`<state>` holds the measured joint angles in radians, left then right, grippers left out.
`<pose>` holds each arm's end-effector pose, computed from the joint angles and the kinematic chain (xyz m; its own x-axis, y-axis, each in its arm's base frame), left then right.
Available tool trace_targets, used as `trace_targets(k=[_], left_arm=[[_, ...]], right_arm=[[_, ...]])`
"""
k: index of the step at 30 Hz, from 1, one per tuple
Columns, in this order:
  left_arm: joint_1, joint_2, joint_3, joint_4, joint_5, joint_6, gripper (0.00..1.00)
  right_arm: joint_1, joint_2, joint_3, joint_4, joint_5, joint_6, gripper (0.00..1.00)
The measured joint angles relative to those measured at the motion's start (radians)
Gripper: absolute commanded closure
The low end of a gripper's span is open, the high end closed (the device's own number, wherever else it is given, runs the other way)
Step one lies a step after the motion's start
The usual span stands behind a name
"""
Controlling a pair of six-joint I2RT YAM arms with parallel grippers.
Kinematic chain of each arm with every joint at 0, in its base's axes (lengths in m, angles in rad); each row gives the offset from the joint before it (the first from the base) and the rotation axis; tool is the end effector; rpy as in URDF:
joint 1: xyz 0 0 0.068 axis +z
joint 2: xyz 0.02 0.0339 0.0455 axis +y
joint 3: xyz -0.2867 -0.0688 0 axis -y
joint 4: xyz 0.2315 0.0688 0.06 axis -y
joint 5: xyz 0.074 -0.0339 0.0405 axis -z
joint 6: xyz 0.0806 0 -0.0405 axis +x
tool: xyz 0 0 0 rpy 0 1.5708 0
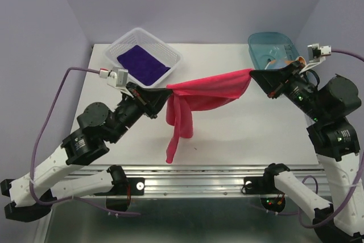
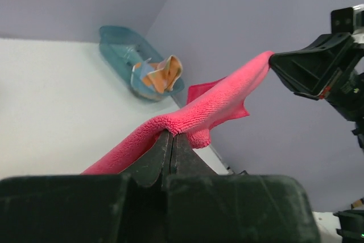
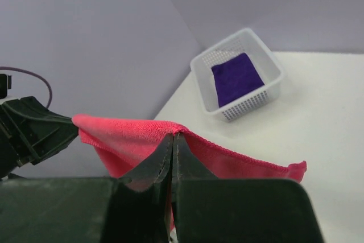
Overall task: Fold and stack the towels
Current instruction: Flatten out the crumpled towel
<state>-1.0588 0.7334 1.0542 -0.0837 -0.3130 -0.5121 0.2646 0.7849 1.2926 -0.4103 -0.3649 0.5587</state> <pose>0.0972 -0.1223 0.4707 -0.2343 -0.5347 -0.8119 0.6516 0.5334 -0.5393 0.1265 0.0641 0.4956 -0.2316 0.4503 -0.8623 -0.5476 0.6723 0.4981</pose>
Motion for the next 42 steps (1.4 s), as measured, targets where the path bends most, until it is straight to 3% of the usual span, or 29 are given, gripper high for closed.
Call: trace_targets(k=[6, 9, 15, 20, 24, 26, 32, 34, 38, 42], left_arm=[[0.000, 0.067, 0.239, -0.010, 0.117, 0.081, 1.00], [0.000, 0.076, 0.266, -0.010, 0.118, 0.099, 1.00], [0.000, 0.146, 0.266, -0.045, -0.007, 0.126, 1.00], [0.000, 0.261, 0.232, -0.043, -0.115, 0.130, 1.00], [0.007, 0.426, 0.156, -0.008, -0.081, 0.108, 1.00], [0.013, 0.581, 0.159, 0.023, -0.035, 0.095, 1.00], [-0.007, 1.076, 0.299, 0.049, 0.187, 0.079, 0.99], [-0.027, 1.148, 0.311, 0.048, 0.233, 0.072, 0.92], [-0.048, 1.160, 0.325, 0.050, 0.301, 0.060, 0.58], [-0.047, 1.141, 0.346, 0.079, 0.316, 0.051, 0.38]], right_arm=[[0.003, 0.039, 0.173, 0.014, -0.063, 0.010, 0.99], [0.005, 0.035, 0.179, 0.021, -0.064, 0.010, 0.99], [0.005, 0.062, 0.075, 0.030, 0.012, -0.003, 0.99], [0.005, 0.211, -0.090, 0.042, 0.172, -0.017, 0.99], [-0.024, 0.299, -0.216, 0.018, 0.325, -0.021, 0.99], [-0.051, 0.301, -0.249, 0.013, 0.380, -0.022, 0.99], [-0.177, 0.281, -0.299, -0.008, 0.576, -0.029, 0.99], [-0.195, 0.281, -0.299, -0.013, 0.623, -0.035, 0.99], [-0.198, 0.282, -0.322, -0.015, 0.662, -0.039, 0.99], [-0.198, 0.289, -0.354, -0.018, 0.670, -0.039, 0.99]])
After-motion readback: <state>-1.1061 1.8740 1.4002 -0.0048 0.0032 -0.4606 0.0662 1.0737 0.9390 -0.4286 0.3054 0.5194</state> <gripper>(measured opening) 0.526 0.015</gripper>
